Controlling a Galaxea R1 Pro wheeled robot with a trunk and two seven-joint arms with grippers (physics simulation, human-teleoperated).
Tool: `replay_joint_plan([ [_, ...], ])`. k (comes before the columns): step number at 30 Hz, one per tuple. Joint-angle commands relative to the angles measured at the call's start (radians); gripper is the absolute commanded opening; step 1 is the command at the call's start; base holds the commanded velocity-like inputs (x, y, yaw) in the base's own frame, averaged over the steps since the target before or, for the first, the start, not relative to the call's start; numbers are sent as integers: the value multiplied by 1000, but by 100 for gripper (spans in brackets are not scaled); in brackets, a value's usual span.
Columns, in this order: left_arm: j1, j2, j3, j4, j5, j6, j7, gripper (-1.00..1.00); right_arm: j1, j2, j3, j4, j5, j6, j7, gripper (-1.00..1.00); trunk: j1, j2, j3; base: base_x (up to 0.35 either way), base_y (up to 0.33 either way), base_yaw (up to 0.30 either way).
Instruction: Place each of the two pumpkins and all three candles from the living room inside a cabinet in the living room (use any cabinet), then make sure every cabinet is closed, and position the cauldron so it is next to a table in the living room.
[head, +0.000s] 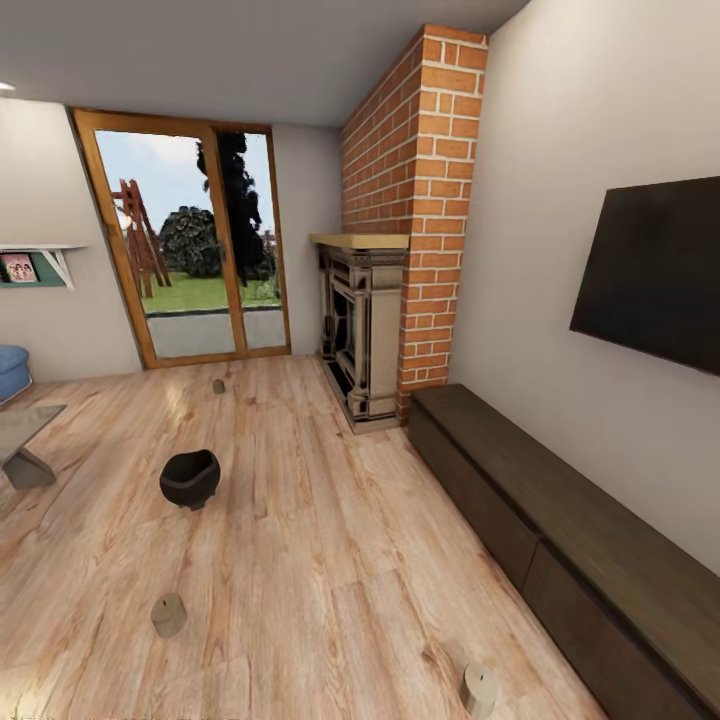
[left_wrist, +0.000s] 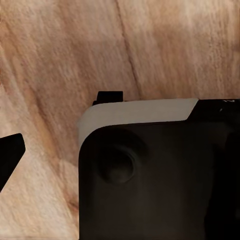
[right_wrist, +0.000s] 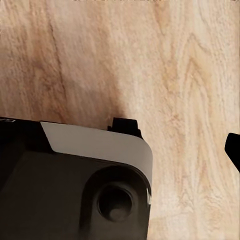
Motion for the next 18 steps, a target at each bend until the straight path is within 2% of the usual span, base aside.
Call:
replay_joint_plan([
  [1,0,0,0,0,0,0,0,100,0,1,0,0,0,-1,0,100,0,0,0,0,0,182],
  [18,0,0,-3,0,-6,0,0,100,0,0,2,-1,4,-11,-2,100,0,0,0,0,0,275],
])
